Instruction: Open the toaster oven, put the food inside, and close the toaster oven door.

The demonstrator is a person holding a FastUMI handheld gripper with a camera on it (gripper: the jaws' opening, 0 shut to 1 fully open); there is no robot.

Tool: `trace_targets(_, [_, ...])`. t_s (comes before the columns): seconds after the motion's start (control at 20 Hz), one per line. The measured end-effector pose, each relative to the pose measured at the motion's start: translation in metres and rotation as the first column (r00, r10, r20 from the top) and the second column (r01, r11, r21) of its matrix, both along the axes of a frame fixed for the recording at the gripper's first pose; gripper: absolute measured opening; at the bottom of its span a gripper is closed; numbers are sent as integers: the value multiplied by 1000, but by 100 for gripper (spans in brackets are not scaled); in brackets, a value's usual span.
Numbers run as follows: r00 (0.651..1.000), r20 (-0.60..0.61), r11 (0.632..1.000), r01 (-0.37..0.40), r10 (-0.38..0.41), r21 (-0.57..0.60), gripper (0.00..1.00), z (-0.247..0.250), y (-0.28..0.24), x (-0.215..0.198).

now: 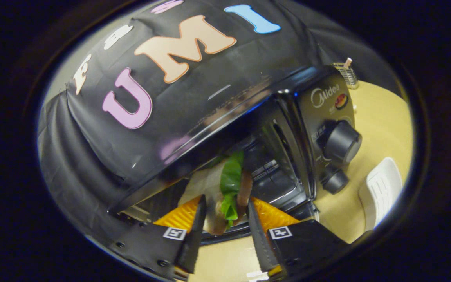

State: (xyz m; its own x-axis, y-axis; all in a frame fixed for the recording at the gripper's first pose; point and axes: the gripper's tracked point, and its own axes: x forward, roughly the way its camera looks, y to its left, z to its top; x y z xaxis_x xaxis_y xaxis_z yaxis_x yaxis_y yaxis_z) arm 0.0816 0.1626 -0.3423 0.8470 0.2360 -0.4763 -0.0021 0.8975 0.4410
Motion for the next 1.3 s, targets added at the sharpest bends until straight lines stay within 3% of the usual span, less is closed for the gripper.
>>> trace_targets(0.15, [998, 62, 988, -24, 34, -154, 98, 16, -12, -4])
trace_targets(0.6, [980, 59, 963, -175, 190, -207, 99, 51, -9, -84])
trace_targets(0.95, [941, -136, 921, -332, 309, -206, 99, 32, -24, -173])
trace_targets(1.3, [889, -340, 898, -389, 307, -206, 99, -26, -50, -224])
